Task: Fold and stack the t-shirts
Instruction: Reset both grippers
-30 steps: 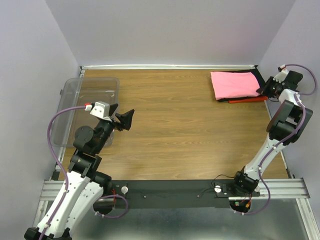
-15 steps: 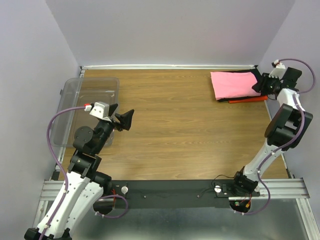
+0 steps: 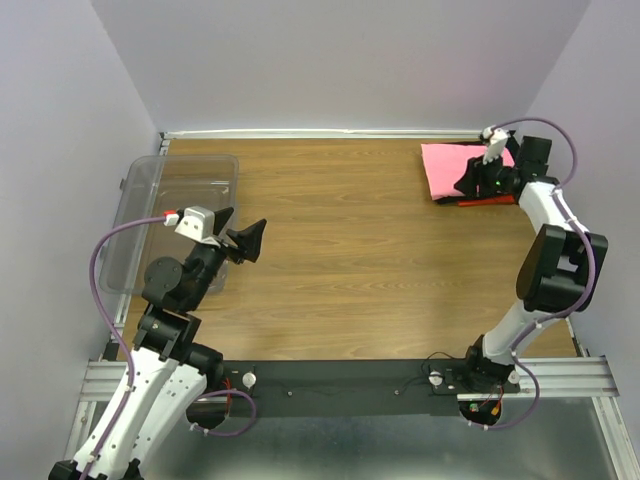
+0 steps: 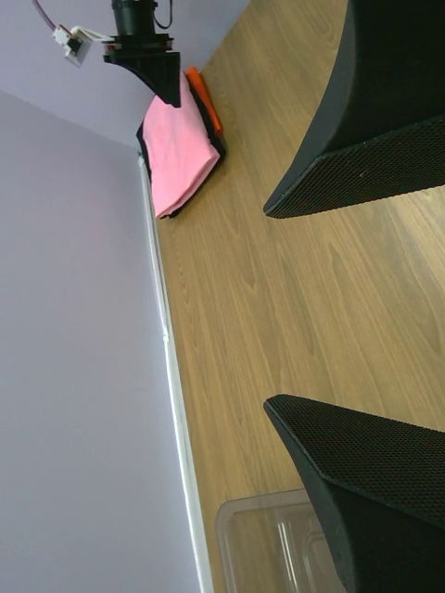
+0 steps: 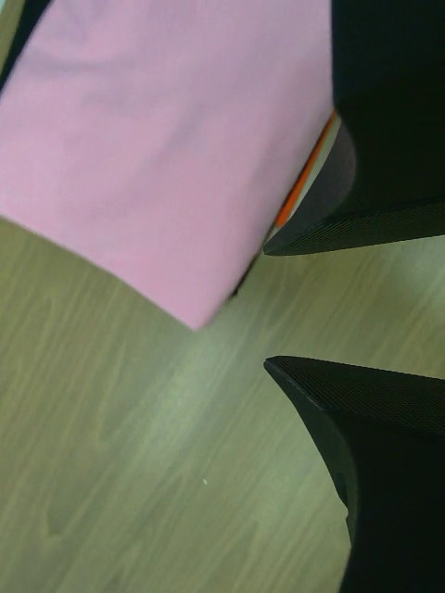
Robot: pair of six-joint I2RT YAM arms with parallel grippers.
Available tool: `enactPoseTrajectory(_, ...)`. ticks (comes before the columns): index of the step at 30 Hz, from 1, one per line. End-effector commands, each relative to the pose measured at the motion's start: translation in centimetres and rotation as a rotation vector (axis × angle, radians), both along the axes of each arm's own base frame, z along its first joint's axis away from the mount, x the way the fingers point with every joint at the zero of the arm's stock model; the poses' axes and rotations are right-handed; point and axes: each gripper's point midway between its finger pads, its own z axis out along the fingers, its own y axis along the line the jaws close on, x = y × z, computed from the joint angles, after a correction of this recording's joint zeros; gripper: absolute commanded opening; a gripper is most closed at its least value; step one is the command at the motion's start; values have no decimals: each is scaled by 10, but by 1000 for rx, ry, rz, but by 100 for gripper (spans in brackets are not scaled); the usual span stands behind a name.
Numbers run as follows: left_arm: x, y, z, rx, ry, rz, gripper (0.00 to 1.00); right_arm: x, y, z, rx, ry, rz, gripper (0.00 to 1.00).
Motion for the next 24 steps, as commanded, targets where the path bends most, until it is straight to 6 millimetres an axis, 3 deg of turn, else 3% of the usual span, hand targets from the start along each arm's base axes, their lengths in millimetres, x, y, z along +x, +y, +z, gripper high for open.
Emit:
enactPoseTrajectory(1,0,8,3,-5,-7,41,85,-28,35,9,-36,-12,118,56)
enactPoseTrajectory(15,1,29,9,-31,5,153,86,-56,36,49,-94,-75,13,63)
enactPoseTrajectory(17,6,37,4,-44,40,207,87,-66,31,69,-127,-127,-25,69)
enactPoseTrajectory(19,12,42,-1,-41,73,245,89,-71,27,76,-142,-146,-60,78)
enactPoseTrajectory(21,22,50,-9,-16,126,303,92,-76,17,79,-168,-157,-130,99)
enactPoseTrajectory(23,30,53,-10,-9,144,319,94,-81,9,97,-182,-215,-203,100)
enactPoseTrajectory(24,34,62,-8,-13,143,348,94,-84,-1,95,-202,-213,-264,100)
